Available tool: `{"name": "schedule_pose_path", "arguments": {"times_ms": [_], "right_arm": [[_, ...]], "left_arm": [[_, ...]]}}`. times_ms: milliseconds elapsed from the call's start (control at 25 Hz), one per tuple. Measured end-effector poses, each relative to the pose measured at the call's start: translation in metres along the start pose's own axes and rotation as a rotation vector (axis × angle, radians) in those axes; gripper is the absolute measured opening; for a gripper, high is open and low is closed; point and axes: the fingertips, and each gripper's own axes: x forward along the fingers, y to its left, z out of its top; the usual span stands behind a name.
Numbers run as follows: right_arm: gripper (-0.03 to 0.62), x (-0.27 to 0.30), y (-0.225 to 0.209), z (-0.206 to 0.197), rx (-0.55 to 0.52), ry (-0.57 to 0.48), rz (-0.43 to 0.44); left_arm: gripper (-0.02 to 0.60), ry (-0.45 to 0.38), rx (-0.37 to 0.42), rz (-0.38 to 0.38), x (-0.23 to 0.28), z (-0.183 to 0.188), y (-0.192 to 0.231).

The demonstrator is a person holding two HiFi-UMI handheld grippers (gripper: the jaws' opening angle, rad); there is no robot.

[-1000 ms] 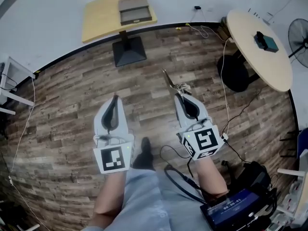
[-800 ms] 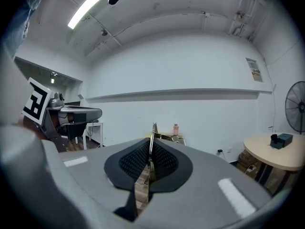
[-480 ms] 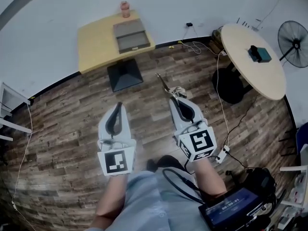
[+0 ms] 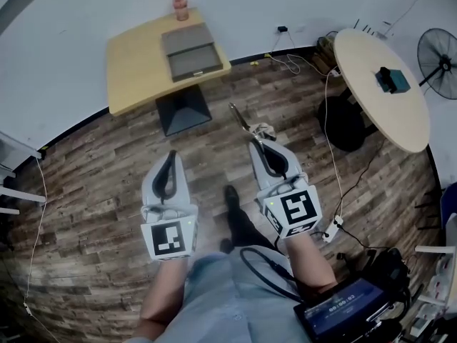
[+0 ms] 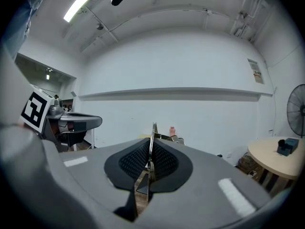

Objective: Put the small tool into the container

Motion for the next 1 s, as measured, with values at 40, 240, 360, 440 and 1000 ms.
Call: {"name": "schedule_pose_path", "arguments": {"times_ms": [40,240,360,440,1000], "right_arm": [[0.009,0.010,-0.008,0.000,0.002,-0.002,0.000],[0.009,0.067,-0.055,-0.002,0.028,0.002,0.011],[0.009,0.105,-0.082,-0.003,0.046,0.011,0.031],[0.009,0.129,-0.096,-0.003,0.052,0.013,0.050],[0.009,0.237,-0.153,0.026,0.014,-0.031,0.135]], "left_arm": [[0.009,0.008,0.007,0.001,0.012,-0.002,0.002],[0.009,0.034,0.012,0.004,0.079,-0.004,0.007],[0.009,0.038,0.038,0.007,0.126,-0.004,0.014],[0.009,0.036,0.048,0.007,0.156,-0.002,0.018],[0.009,-0.005,0.074,0.102,0.252,0.018,0.055]]}}
